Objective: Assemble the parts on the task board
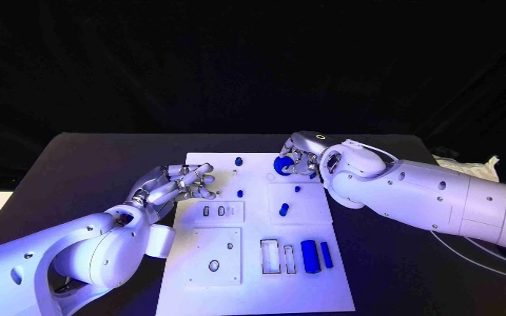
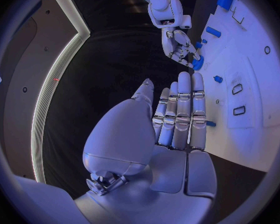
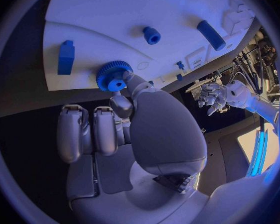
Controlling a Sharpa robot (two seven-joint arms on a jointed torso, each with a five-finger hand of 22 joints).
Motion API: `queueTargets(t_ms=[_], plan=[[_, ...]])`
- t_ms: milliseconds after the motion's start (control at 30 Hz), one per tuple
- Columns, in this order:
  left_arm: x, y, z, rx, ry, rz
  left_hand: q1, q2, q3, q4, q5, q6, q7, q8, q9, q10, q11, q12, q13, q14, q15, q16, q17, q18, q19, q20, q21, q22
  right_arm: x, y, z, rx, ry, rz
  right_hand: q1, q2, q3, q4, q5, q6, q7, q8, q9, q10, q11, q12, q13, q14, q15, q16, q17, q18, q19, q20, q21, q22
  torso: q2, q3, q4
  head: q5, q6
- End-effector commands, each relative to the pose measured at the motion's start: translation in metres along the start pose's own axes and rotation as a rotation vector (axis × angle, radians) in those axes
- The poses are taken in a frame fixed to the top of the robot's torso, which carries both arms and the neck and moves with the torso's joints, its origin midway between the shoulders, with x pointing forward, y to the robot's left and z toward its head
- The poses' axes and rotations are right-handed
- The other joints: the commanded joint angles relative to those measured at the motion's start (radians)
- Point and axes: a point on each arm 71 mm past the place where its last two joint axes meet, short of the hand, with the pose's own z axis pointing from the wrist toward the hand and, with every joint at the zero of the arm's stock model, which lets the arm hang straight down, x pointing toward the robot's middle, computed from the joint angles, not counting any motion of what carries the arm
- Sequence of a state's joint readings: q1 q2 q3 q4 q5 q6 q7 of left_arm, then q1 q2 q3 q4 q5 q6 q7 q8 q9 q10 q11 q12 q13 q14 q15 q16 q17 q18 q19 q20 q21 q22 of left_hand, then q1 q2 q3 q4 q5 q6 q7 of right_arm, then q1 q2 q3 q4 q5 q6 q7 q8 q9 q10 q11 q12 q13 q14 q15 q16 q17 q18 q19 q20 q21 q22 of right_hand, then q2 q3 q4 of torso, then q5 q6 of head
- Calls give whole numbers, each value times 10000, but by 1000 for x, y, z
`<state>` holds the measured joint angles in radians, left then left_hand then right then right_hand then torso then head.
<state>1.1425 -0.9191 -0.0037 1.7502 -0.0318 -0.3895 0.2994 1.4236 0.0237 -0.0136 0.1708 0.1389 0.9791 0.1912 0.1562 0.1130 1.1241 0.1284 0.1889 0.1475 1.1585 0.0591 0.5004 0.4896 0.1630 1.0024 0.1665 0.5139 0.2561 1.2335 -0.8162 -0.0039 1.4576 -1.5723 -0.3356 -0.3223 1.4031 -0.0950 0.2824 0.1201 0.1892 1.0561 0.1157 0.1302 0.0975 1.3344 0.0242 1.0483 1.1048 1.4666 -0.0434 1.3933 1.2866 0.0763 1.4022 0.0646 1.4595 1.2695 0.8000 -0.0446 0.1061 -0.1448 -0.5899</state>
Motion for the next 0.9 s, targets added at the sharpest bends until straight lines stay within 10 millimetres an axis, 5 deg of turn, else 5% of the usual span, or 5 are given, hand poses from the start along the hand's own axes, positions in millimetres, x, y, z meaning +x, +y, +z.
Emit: queueTargets(t_ms=[33,500,900], plan=[[2,-1,1,31,166,-64,108,-29,-22,-62,32,-44,32,-40,12,-71,-30,-44,14,-68,26,-16,12,187,-7,47,27,14,-2,9,-1,-195,-414,199,-268,-11,66,44,93,157,-42,105,206,69,-9,45,25,579,-45,40,7,-143,75,-23,48,9,-2,-2,12,17,-2],[4,0,1,6,238,-86,169,-8,16,-105,34,-63,41,-55,12,-94,-24,-69,11,-78,26,-24,29,186,-12,44,33,22,1,53,8,-910,-761,1226,-434,22,201,96,199,141,-47,79,231,82,-11,50,85,573,-46,36,-4,-142,71,-24,53,11,-10,-31,82,132,18],[5,0,1,3,276,-98,169,-8,16,-105,34,-63,41,-55,12,-94,-24,-69,11,-78,26,-24,29,186,-12,44,33,22,13,86,20,-1475,-438,1342,-442,21,250,77,226,116,-39,61,234,19,-8,-73,-2,567,-46,24,-24,-139,61,-25,49,-3,5,-23,75,208,12]])
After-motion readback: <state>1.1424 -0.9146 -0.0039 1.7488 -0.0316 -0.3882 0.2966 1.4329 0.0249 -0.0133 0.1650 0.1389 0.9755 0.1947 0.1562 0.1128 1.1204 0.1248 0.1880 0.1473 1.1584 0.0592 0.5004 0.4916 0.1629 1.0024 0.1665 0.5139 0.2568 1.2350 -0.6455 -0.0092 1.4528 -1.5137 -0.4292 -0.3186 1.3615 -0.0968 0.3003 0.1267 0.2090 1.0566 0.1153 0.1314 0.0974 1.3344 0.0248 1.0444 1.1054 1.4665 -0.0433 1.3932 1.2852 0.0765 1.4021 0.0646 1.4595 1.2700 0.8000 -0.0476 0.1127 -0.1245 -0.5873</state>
